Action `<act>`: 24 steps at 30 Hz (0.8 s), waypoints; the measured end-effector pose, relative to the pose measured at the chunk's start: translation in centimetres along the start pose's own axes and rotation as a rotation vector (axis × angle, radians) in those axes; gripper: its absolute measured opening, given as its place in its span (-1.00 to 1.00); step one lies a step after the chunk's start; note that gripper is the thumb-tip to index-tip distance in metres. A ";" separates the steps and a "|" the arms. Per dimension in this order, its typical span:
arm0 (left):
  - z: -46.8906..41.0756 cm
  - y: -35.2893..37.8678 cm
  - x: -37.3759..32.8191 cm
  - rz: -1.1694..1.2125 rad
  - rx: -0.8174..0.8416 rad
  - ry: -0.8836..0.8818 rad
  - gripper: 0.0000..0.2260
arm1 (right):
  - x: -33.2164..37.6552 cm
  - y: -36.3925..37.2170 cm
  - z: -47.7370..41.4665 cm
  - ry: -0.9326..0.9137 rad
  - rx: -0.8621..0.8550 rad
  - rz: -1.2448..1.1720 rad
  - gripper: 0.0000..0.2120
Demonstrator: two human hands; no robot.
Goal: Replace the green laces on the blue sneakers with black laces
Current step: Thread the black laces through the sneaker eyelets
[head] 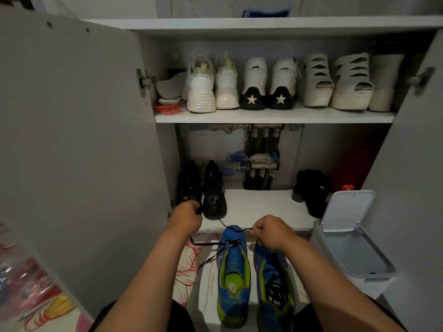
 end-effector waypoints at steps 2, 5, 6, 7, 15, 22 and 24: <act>0.6 1.4 -1.4 -0.012 0.117 0.134 -0.48 | 1.0 0.6 0.1 -0.061 0.031 -0.034 -0.72; 1.8 3.7 -3.9 0.094 0.278 0.304 -0.51 | 2.9 1.1 0.2 -0.144 0.057 -0.135 -0.78; 2.1 4.4 -4.5 0.130 0.318 0.328 -0.54 | 3.4 1.1 0.2 -0.166 0.047 -0.169 -0.76; 2.3 4.9 -5.0 0.161 0.346 0.341 -0.58 | 3.7 1.0 0.3 -0.186 0.027 -0.199 -0.77; 1.1 5.0 -4.5 0.221 0.334 0.272 -0.87 | 3.4 -0.1 -0.5 -0.116 -0.180 -0.334 -0.92; 0.3 5.6 -3.9 0.236 0.346 0.180 -0.83 | 3.1 1.0 -1.9 -0.092 -0.136 -0.331 -0.89; 0.1 5.9 -3.8 0.274 0.346 0.163 -0.88 | 2.9 1.1 -2.4 -0.060 -0.179 -0.326 -0.90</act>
Point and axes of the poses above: each hand's wrist, its own z-axis away from the middle knuckle, its own y-axis out of the palm, x = y × z, the point moved 6 cm from there along -z, towards the middle knuckle, and after that the axes turned 2 degrees about -y, right-handed, at the moved point
